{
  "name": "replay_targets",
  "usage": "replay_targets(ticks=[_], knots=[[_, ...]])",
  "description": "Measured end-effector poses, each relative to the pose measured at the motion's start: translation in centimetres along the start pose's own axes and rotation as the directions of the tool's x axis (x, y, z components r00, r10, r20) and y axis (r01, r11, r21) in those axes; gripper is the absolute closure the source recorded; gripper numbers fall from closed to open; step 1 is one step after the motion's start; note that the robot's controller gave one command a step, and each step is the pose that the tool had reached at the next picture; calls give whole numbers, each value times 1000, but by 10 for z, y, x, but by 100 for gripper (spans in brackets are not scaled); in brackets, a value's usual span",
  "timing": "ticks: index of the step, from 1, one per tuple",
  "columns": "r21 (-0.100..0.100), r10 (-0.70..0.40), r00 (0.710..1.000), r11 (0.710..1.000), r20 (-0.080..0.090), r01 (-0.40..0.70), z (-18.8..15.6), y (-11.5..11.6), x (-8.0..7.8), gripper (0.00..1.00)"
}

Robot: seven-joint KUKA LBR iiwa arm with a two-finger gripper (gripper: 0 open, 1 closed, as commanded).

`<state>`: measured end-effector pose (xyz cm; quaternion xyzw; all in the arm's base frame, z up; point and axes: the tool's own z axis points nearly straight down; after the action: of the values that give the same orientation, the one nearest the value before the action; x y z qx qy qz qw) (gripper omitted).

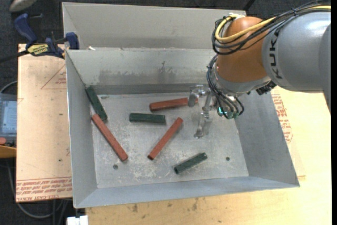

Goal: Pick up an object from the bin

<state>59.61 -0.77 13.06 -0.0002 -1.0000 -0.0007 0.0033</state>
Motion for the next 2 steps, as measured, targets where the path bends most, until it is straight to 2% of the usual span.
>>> replay_targets(ticks=[1, 2], knots=[[1, -270, 963, 963, 8, 270, 61, 75, 14, 0], [2, -268, 963, 963, 10, 268, 59, 74, 13, 100]])
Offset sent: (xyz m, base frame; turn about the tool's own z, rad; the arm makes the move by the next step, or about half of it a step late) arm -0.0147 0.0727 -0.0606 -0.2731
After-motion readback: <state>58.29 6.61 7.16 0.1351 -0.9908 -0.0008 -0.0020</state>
